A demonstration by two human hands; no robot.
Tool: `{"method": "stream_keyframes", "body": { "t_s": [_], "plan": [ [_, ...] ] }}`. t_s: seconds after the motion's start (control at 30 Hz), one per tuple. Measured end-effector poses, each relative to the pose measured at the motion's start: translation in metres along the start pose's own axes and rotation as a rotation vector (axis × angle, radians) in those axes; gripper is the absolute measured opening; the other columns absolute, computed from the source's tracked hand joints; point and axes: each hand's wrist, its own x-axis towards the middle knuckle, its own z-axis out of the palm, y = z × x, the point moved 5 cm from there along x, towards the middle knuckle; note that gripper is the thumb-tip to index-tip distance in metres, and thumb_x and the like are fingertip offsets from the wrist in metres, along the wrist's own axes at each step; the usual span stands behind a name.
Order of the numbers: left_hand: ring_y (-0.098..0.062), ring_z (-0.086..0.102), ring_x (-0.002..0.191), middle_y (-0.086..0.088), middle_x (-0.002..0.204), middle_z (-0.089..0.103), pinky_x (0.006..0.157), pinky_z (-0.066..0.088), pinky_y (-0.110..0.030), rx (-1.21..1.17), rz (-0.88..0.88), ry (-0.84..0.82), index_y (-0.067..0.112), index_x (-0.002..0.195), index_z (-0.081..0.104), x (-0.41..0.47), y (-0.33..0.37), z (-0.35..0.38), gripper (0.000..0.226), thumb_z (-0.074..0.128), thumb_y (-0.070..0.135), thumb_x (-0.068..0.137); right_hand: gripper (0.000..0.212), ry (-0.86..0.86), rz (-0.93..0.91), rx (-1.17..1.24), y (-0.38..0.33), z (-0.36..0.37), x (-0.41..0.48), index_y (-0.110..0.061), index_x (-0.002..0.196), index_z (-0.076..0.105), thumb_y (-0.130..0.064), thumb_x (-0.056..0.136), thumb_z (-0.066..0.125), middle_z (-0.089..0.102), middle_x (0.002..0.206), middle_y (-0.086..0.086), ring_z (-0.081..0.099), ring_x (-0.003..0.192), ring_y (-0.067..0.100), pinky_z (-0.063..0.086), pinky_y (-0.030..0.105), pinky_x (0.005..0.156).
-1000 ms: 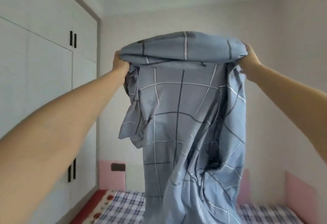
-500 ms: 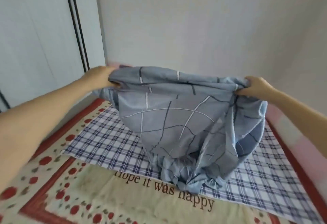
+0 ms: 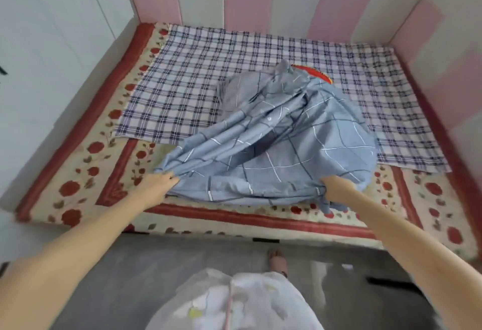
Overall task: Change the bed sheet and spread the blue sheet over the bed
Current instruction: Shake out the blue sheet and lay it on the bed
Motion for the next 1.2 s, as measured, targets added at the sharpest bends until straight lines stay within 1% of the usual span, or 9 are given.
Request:
{"method": "stream_keyframes", "body": {
  "t_s": [0.3, 0.43, 0.53, 0.63, 0.73, 0.83, 0.93, 1.07, 1.2],
  "plan": [
    [-0.029, 0.051, 0.117, -0.012, 0.130, 0.048, 0.091, 0.043, -0.037, 0.068, 0.154, -0.454, 0.014, 0.129, 0.049, -0.032, 0.049, 0.050, 0.035, 0.044, 0.014, 0.094, 0.032, -0.416, 0.018, -0.096, -0.043, 0.096, -0.065, 0.006, 0.123, 0.056, -0.004, 0.099, 0.038, 0.058, 0.126, 0.022, 0.055, 0.111, 0.035, 0.039, 0.035, 0.093],
    [-0.029, 0.058, 0.095, -0.008, 0.099, 0.058, 0.076, 0.048, -0.039, -0.082, 0.239, -0.411, 0.010, 0.095, 0.057, -0.029, 0.092, 0.021, 0.014, 0.046, 0.007, 0.087, 0.021, -0.597, 0.213, -0.119, -0.031, 0.101, -0.087, 0.003, 0.091, 0.065, 0.002, 0.093, 0.044, 0.059, 0.074, 0.016, 0.040, 0.064, 0.022, 0.034, 0.029, 0.068],
    [-0.027, 0.055, 0.106, -0.006, 0.111, 0.059, 0.064, 0.034, -0.032, -0.098, 0.394, -0.132, 0.012, 0.108, 0.059, -0.025, 0.140, -0.025, 0.029, 0.046, 0.000, 0.084, 0.027, -0.396, 0.167, 0.150, -0.063, 0.067, -0.072, -0.016, 0.066, 0.041, -0.005, 0.090, 0.042, 0.047, 0.061, -0.002, 0.034, 0.060, 0.012, 0.032, 0.022, 0.060],
    [-0.025, 0.052, 0.113, -0.006, 0.120, 0.058, 0.065, 0.028, -0.031, -0.093, 0.595, 0.038, 0.016, 0.129, 0.054, -0.037, 0.184, -0.050, 0.051, 0.045, -0.006, 0.084, 0.015, -0.174, 0.129, 0.835, -0.121, 0.037, -0.056, -0.023, 0.085, 0.049, -0.019, 0.098, 0.043, 0.049, 0.082, -0.004, 0.046, 0.069, 0.011, 0.036, 0.017, 0.061],
    [-0.024, 0.056, 0.107, -0.004, 0.114, 0.061, 0.061, 0.030, -0.030, -0.122, 0.646, 0.051, 0.018, 0.123, 0.057, -0.049, 0.205, -0.061, 0.046, 0.047, -0.004, 0.085, 0.024, -0.221, 0.048, 1.268, -0.185, 0.009, -0.047, -0.019, 0.105, 0.056, -0.040, 0.095, 0.050, 0.057, 0.099, -0.001, 0.055, 0.081, 0.012, 0.045, 0.026, 0.069],
    [-0.023, 0.060, 0.097, -0.004, 0.101, 0.063, 0.055, 0.030, -0.030, -0.235, 0.658, 0.041, 0.021, 0.109, 0.062, -0.058, 0.210, -0.059, 0.041, 0.049, -0.004, 0.080, 0.043, -0.310, -0.071, 0.828, -0.232, 0.009, -0.036, -0.010, 0.099, 0.057, -0.050, 0.086, 0.060, 0.053, 0.091, 0.001, 0.056, 0.092, 0.023, 0.048, 0.031, 0.071],
    [-0.025, 0.060, 0.100, -0.004, 0.111, 0.067, 0.068, 0.043, -0.034, -0.538, 0.509, -0.025, 0.023, 0.121, 0.063, -0.059, 0.176, -0.053, 0.048, 0.053, 0.000, 0.080, 0.017, -0.106, -0.062, 0.382, -0.247, 0.010, -0.023, -0.008, 0.087, 0.058, -0.026, 0.087, 0.059, 0.055, 0.083, 0.003, 0.057, 0.083, 0.026, 0.043, 0.028, 0.061],
    [-0.013, 0.055, 0.115, 0.002, 0.123, 0.062, 0.095, 0.044, -0.025, -0.974, 0.268, -0.110, 0.018, 0.122, 0.063, -0.060, 0.104, -0.023, 0.051, 0.058, -0.004, 0.077, 0.018, 0.163, -0.028, 0.560, -0.246, -0.003, -0.024, -0.012, 0.076, 0.056, -0.016, 0.091, 0.047, 0.057, 0.082, 0.006, 0.057, 0.083, 0.027, 0.038, 0.026, 0.062],
    [-0.013, 0.056, 0.114, 0.002, 0.115, 0.061, 0.099, 0.045, -0.029, -1.381, -0.043, -0.069, 0.017, 0.113, 0.061, -0.056, 0.059, -0.008, 0.027, 0.054, 0.001, 0.092, 0.024, 0.460, -0.230, 0.348, -0.262, -0.012, -0.042, -0.009, 0.099, 0.068, -0.008, 0.094, 0.045, 0.054, 0.111, 0.004, 0.048, 0.103, 0.025, 0.042, 0.034, 0.078]
  ]
}}
